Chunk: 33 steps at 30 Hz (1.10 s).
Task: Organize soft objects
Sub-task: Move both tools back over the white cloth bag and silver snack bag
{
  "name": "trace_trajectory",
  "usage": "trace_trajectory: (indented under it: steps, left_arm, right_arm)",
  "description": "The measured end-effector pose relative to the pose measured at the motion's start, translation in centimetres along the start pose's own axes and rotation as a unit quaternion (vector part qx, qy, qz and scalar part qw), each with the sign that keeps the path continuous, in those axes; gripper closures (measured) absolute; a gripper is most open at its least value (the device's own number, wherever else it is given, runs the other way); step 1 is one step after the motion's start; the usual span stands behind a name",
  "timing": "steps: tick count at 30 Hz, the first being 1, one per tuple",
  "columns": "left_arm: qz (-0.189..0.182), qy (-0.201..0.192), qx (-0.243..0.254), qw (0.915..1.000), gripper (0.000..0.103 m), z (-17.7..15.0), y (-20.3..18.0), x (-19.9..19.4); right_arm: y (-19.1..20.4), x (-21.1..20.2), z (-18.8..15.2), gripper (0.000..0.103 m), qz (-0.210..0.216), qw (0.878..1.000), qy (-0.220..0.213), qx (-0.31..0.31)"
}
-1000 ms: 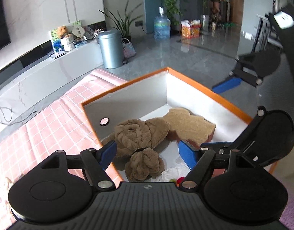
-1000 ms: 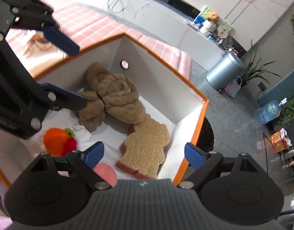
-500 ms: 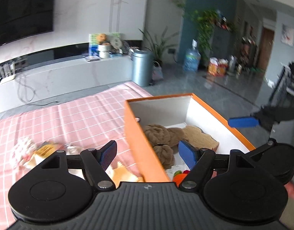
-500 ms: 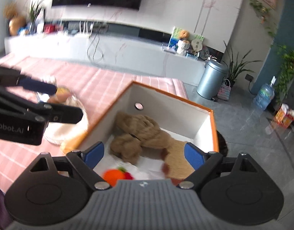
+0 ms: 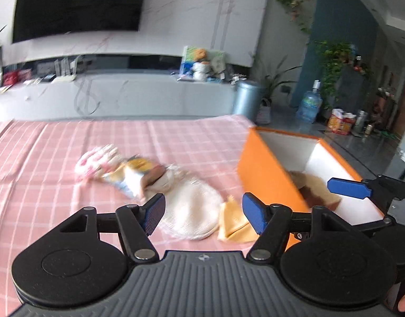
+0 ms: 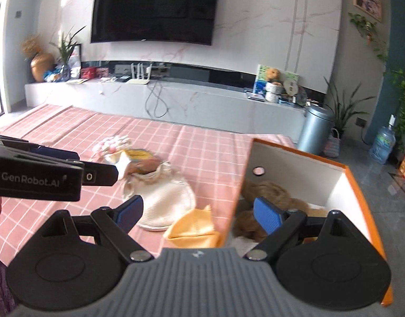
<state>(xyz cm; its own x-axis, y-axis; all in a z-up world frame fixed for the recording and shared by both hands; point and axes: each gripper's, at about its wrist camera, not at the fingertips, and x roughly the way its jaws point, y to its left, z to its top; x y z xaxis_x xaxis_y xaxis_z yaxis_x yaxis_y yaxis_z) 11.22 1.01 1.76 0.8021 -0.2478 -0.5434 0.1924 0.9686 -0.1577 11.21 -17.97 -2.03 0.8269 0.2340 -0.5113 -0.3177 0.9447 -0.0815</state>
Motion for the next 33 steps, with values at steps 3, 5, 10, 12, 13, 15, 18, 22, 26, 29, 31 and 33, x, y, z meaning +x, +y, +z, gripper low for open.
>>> trace_trajectory:
  steps: [3, 5, 10, 12, 13, 15, 18, 22, 26, 29, 31, 33]
  left_arm:
    - [0.014, 0.008, -0.011, 0.9998, 0.025, -0.6, 1.5, -0.2]
    - [0.011, 0.017, -0.014, 0.9997, 0.025, -0.9, 2.3, -0.1]
    - [0.003, 0.028, -0.043, 0.9987, 0.029, -2.0, 4.0, 0.3]
    - [0.002, 0.034, -0.05, 0.9982, 0.029, -2.2, 4.5, 0.8]
    - [0.003, 0.037, -0.054, 0.9979, 0.03, -2.3, 4.7, 1.0]
    - [0.006, 0.044, -0.057, 0.9974, 0.031, -2.8, 4.9, 1.5]
    - [0.013, 0.055, -0.056, 0.9968, 0.037, -3.2, 5.5, 2.3]
    - [0.019, 0.066, -0.078, 0.9946, 0.041, -3.2, 6.9, 3.4]
    - [0.035, 0.066, -0.112, 0.991, 0.054, -2.9, 8.7, 4.8]
    - [0.046, 0.067, -0.132, 0.9879, 0.06, -2.2, 9.8, 6.1]
    - [0.05, 0.062, -0.151, 0.9853, 0.062, -1.9, 10.5, 6.9]
    - [0.052, 0.06, -0.174, 0.9815, 0.063, -1.5, 11.3, 7.9]
  right_arm:
    - [1.2, 0.9, -0.2, 0.014, 0.014, 1.0, 0.009, -0.006]
    - [2.0, 1.5, -0.5, 0.014, 0.017, 1.0, 0.015, -0.011]
    - [3.4, 3.0, -0.9, 0.019, 0.017, 0.999, 0.027, -0.03]
    - [3.9, 3.8, -1.2, 0.023, 0.017, 0.999, 0.036, -0.033]
    - [4.2, 4.3, -1.3, 0.023, 0.019, 0.999, 0.039, -0.032]
    - [4.6, 5.3, -1.4, 0.024, 0.018, 0.998, 0.044, -0.032]
    - [5.2, 6.9, -1.4, 0.025, 0.014, 0.998, 0.053, -0.039]
    - [5.7, 9.4, -0.9, 0.029, 0.012, 0.997, 0.068, -0.035]
    - [6.0, 12.1, -0.3, 0.03, 0.004, 0.996, 0.081, -0.026]
    - [6.2, 14.2, 0.3, 0.03, 0.0, 0.996, 0.09, -0.011]
    - [6.5, 15.5, 0.7, 0.03, 0.002, 0.995, 0.096, -0.003]
    - [6.8, 16.7, 0.9, 0.03, 0.008, 0.995, 0.102, 0.004]
